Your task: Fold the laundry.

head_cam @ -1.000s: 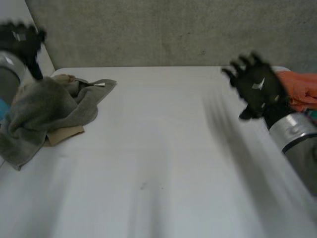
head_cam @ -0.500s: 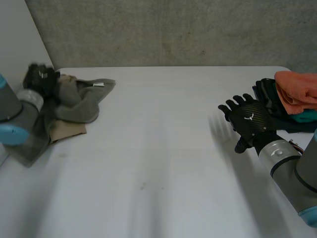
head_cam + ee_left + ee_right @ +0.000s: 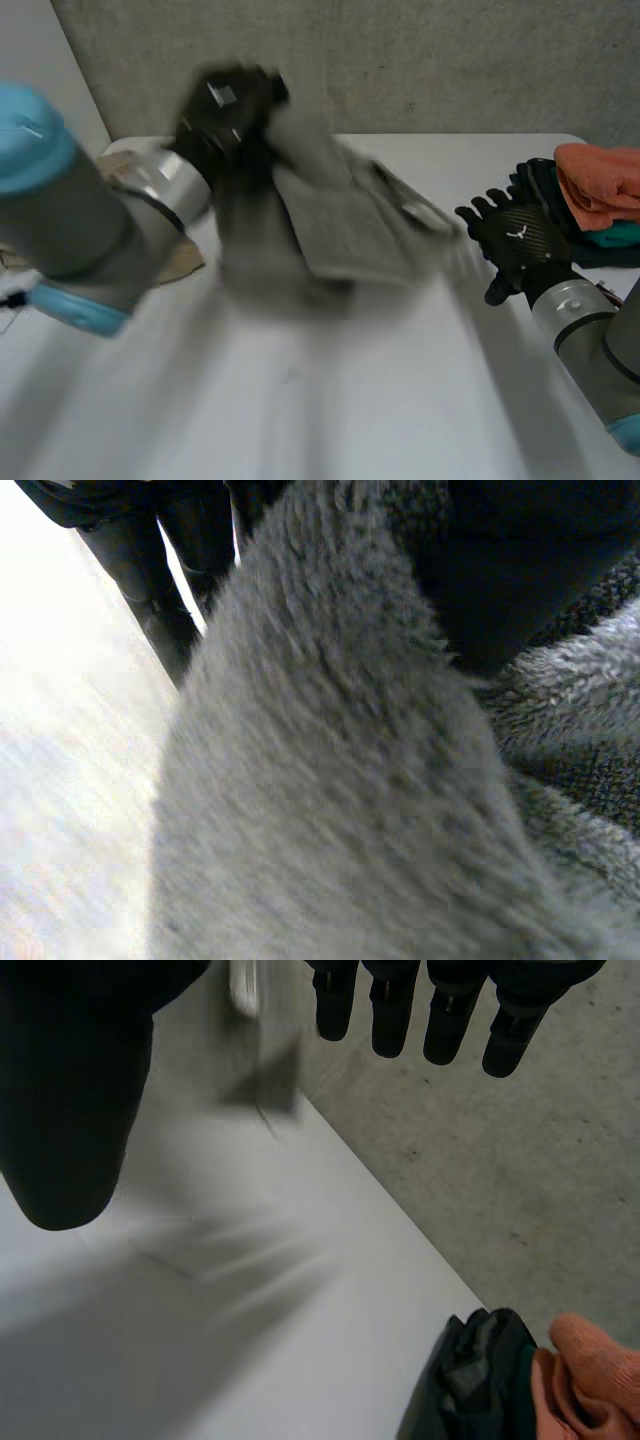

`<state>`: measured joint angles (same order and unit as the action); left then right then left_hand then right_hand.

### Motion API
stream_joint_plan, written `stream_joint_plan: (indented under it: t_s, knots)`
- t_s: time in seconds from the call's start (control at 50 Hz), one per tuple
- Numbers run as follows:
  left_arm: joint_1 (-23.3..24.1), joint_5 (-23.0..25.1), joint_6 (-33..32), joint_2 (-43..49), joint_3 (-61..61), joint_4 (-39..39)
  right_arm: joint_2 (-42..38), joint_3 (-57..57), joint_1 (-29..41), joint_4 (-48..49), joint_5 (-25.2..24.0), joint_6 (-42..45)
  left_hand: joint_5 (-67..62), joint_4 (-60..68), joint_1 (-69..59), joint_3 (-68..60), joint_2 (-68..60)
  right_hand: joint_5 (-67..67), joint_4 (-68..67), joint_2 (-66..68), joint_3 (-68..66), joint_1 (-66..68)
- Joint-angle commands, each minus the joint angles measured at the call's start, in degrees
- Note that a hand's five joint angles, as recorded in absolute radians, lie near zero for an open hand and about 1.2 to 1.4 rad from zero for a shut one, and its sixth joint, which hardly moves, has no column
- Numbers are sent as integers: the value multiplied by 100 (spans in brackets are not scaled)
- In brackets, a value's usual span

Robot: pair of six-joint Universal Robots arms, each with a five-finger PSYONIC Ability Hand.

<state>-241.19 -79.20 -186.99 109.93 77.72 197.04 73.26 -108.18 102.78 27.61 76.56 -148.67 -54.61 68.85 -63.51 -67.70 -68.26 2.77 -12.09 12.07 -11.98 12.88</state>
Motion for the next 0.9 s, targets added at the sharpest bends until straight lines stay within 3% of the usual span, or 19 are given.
stream_joint_plan:
  t_s: [0.02,0.04,0.1,0.24,0.34,0.44,0.56,0.72,0.9]
  knots:
    - [520,-25,-294,1443,59,-570,4,7,-47,-10,52,-4,2398,-2822,2288,2707,2764,-277,209,-207,198,-288]
    - [512,-43,-303,1530,50,-588,4,7,-47,-18,61,-12,3544,-3968,3434,3853,3909,-277,209,-207,198,-288]
    - [485,-139,-295,1549,-11,-588,4,16,-47,-80,70,-30,3958,-4381,3847,4267,4323,-277,209,-207,198,-288]
    - [204,-1000,-242,733,251,-570,214,147,-38,-588,228,-284,4347,-4770,4236,4655,4712,-277,209,-207,198,-288]
    - [133,-1142,-251,-6,902,-570,425,420,-30,-1467,184,-338,4011,-4434,3901,4320,4376,-277,209,-207,198,-288]
    - [160,-1124,-286,-822,2016,-588,601,622,6,-2574,79,-276,2332,-2755,2221,2641,2697,-277,209,-207,198,-288]
    - [230,-1115,-277,-974,2783,-623,681,632,76,-3489,-149,-127,1857,-2280,1746,2166,2222,351,-419,421,-430,340]
    - [344,-1115,-268,-263,2907,-614,471,385,575,-3403,-343,76,1907,-2330,1796,2216,2272,1683,-1751,1753,-1762,1672]
    - [292,-922,-268,529,2301,-562,-189,157,1218,-2121,-308,-47,3707,-4130,3596,4016,4072,1716,-1784,1786,-1795,1705]
